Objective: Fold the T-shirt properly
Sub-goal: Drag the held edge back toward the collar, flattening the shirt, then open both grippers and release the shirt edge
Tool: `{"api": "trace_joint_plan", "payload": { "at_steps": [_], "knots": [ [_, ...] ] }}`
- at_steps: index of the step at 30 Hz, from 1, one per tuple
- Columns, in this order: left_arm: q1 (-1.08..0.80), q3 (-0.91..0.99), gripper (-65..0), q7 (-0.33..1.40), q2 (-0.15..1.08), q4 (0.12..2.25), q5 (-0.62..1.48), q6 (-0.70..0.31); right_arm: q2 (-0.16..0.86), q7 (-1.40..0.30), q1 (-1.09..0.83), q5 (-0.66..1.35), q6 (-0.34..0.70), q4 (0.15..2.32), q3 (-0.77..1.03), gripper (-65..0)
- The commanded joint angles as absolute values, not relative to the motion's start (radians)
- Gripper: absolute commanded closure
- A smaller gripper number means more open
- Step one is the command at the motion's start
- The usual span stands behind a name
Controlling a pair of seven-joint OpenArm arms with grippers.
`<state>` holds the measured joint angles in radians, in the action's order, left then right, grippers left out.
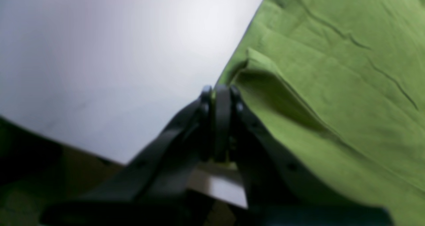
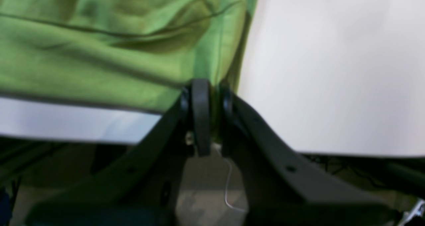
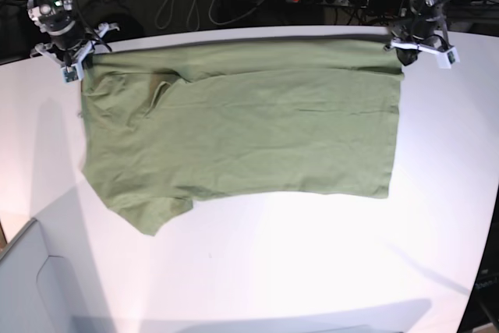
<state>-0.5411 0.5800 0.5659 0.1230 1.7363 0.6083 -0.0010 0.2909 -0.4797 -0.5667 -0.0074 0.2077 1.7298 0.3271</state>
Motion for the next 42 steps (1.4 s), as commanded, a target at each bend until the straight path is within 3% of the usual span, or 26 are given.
{"api": "trace_joint_plan", "payload": {
  "at_steps": [1,14,16,20,22,25,33,42],
  "knots": [
    [-0.555,0.588,0.0,0.547,0.133,1.751,0.611,-0.001,0.303,-0.467,-0.568,-0.01,0.208,1.755,0.332,-0.1],
    [-0.575,0.588,0.0,0.549,0.134,1.75,0.61,-0.001,0.303,-0.475,-0.59,-0.01,0.208,1.761,0.332,-1.3],
    [-0.575,0.588,-5.7,0.549,0.134,1.751,0.61,-0.001,0.303,-0.475,-0.59,-0.01,0.208,1.761,0.331,-6.4],
    [-0.596,0.588,-21.3,0.549,0.134,1.761,0.61,0.001,0.303,-0.469,-0.604,-0.01,0.208,1.762,0.331,-23.7],
    [-0.601,0.59,-23.4,0.549,0.134,1.767,0.611,0.001,0.303,-0.467,-0.616,-0.008,0.208,1.794,0.335,-34.2],
    [-0.602,0.599,-23.8,0.549,0.134,1.804,0.611,0.001,0.303,-0.467,-0.633,-0.008,0.208,1.863,0.338,-41.7],
    [-0.591,0.684,-23.9,0.549,0.133,1.899,0.611,0.001,0.303,-0.472,-0.608,-0.01,0.208,1.939,0.341,-42.0],
    [-0.355,0.704,-24.0,0.549,0.177,1.859,0.599,0.001,0.305,-0.493,-0.332,-0.01,0.208,1.89,0.255,-42.0]
  ]
}}
